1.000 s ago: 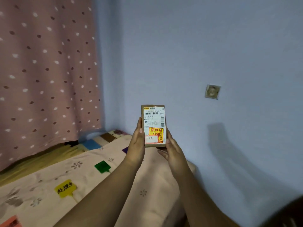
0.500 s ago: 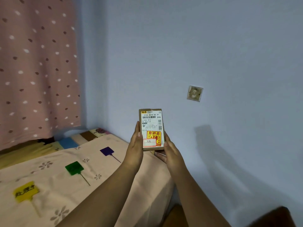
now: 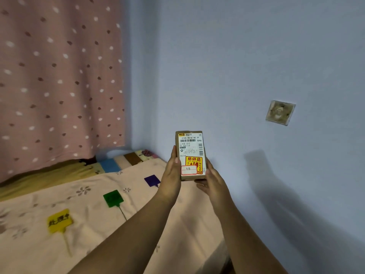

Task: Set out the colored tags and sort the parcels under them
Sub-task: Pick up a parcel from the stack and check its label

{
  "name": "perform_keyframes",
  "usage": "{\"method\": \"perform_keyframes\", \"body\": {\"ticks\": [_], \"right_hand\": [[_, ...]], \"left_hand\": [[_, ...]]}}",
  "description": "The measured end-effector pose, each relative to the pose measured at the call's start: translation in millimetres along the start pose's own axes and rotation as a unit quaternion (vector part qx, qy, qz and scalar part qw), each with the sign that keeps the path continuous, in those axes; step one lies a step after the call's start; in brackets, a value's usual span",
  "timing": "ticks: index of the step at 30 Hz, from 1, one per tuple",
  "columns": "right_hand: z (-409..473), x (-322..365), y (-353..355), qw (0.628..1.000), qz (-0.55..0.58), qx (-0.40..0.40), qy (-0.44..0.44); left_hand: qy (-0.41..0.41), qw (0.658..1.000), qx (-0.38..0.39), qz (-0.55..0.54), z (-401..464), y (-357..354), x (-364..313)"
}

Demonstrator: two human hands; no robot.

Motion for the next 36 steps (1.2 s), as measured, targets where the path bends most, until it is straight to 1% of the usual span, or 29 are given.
{"method": "perform_keyframes", "body": {"ticks": [6,10,15,22,26,34,36], "right_hand": [[59,-2,-25,1.0,-0.007,0.023,0.007],[96,-17,-49,0.998,-0.025,0.06,0.008],[128,-43,-69,0.995,-0.045,0.084,-0.021],[176,-80,-87,0.991,-0.028,0.114,-0.062],[207,-111,-98,0.984,-0.016,0.166,-0.068],[269,-190,-117,0.971,0.001,0.225,-0.085],[280,-206,-126,0.963,-0.009,0.255,-0.09]], "left_hand": [[0.014,0.999,-0.028,0.002,49,32,7],[0.039,0.998,-0.043,0.002,72,57,18],[0.087,0.995,-0.056,-0.001,100,87,52],[0.117,0.988,-0.101,-0.005,125,108,82],[0.133,0.982,-0.131,-0.008,145,118,114],[0.205,0.958,-0.2,-0.015,190,135,198],[0.219,0.951,-0.217,-0.02,199,140,219]]}}
Point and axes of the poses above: each hand's wrist, its own z-axis towards the middle knuckle, its own y-axis out of the back of the hand, x = y × z, the point moved 6 cm from there along z, towards the middle knuckle, and after that the axes turned 7 degrees about -z, right-handed, at the moved point
